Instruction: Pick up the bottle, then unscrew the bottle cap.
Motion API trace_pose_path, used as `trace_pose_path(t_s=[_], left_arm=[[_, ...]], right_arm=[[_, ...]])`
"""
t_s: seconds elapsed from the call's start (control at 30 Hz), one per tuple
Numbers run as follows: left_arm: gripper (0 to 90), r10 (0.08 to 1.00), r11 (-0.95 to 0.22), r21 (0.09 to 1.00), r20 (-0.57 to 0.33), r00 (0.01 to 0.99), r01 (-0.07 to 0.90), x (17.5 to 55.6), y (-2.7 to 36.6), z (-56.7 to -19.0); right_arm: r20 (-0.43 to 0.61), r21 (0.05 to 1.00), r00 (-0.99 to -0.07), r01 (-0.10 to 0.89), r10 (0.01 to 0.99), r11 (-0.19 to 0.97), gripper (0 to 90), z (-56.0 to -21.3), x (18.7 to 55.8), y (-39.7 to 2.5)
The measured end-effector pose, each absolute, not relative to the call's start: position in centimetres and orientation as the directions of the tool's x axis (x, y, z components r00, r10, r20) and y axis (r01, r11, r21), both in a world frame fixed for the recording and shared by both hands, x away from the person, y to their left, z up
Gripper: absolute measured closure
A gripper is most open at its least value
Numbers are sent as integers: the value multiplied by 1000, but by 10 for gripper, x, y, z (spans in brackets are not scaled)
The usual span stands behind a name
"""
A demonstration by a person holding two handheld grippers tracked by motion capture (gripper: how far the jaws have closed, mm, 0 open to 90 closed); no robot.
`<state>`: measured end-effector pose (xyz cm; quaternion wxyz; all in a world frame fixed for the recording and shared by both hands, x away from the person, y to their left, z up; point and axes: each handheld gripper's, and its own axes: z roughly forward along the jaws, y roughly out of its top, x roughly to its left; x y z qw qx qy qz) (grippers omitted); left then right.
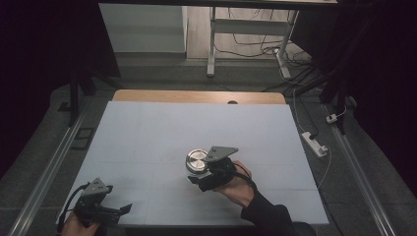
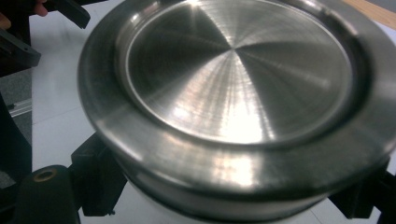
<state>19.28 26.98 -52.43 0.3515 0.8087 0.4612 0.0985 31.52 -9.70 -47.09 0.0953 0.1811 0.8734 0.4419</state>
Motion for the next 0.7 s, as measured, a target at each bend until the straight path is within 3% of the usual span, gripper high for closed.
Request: trace_pose_path(t_s=[0.4, 0.7], left_arm=[[2, 811, -340, 663, -152, 565, 667, 192, 269, -523], [0, 766, -333, 715, -175, 619, 614, 194, 263, -515]], right_arm=[[-12, 809, -922, 219, 388, 545, 145, -471, 315, -96], [-10, 811, -923, 218, 385, 543, 144, -471, 314, -97]])
